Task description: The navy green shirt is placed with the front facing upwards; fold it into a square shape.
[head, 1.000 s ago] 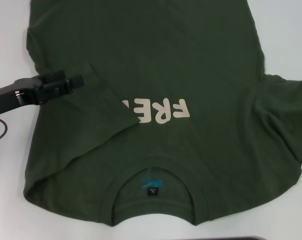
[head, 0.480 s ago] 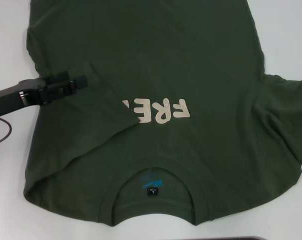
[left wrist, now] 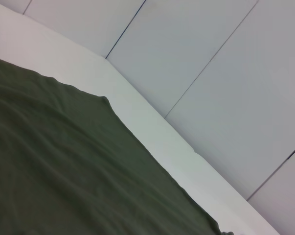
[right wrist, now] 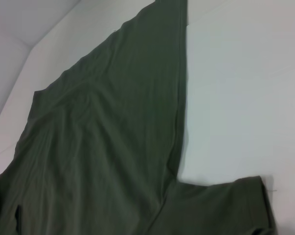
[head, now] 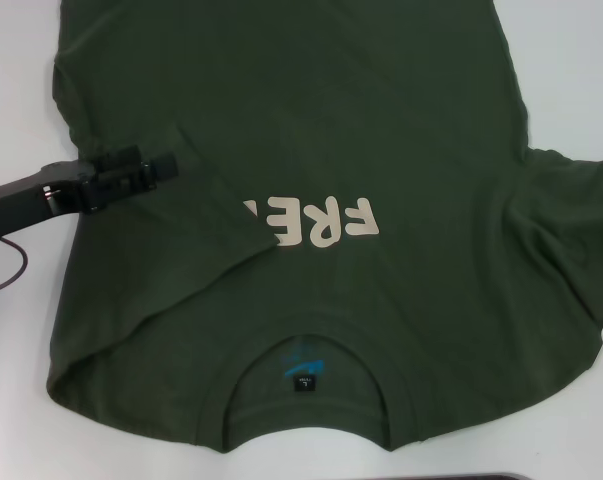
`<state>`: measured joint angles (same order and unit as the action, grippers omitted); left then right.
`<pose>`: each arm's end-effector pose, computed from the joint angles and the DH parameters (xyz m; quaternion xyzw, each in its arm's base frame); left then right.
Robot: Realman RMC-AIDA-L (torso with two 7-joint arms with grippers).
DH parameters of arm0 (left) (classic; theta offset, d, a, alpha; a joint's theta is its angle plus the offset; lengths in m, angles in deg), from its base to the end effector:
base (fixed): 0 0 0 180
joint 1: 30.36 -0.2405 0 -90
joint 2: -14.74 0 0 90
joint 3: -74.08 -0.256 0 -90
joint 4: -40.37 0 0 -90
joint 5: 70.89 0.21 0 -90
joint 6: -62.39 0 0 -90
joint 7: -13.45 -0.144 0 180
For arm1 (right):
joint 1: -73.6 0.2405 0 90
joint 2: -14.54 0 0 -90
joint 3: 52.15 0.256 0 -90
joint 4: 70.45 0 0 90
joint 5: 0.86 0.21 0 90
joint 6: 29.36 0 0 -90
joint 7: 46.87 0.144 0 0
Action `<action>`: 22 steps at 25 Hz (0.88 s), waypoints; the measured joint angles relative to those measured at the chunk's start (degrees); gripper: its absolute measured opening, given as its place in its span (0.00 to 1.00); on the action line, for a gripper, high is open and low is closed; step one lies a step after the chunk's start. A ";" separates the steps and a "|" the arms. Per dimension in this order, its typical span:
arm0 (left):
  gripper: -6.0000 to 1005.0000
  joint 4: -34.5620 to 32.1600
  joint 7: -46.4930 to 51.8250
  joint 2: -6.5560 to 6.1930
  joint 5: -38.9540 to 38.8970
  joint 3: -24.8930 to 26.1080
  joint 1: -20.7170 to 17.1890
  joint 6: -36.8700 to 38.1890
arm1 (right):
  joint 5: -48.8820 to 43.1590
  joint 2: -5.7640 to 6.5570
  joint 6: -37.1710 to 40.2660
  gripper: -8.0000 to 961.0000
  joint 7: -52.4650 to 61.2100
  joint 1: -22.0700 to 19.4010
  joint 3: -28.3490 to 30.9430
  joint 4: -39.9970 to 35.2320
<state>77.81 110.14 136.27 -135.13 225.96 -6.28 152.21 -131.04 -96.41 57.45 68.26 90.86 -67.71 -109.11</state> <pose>-0.3009 0.3002 0.0061 -0.8314 -0.4340 -0.3150 0.1453 0.4063 0.2549 0.0972 -0.7015 0.6275 0.2280 0.2493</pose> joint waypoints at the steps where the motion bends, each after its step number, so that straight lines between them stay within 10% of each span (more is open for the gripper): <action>1: 0.88 0.00 0.00 0.00 0.00 0.00 0.00 -0.01 | 0.00 -0.03 -0.14 0.91 0.00 0.05 0.00 0.00; 22: 0.88 -0.01 0.36 0.12 0.00 0.05 0.00 0.01 | 0.02 -1.03 -1.72 0.86 -1.59 0.38 -0.27 0.27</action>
<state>77.80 110.51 136.40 -135.13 226.01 -6.28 152.22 -131.02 -97.45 55.73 66.67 91.24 -67.98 -108.85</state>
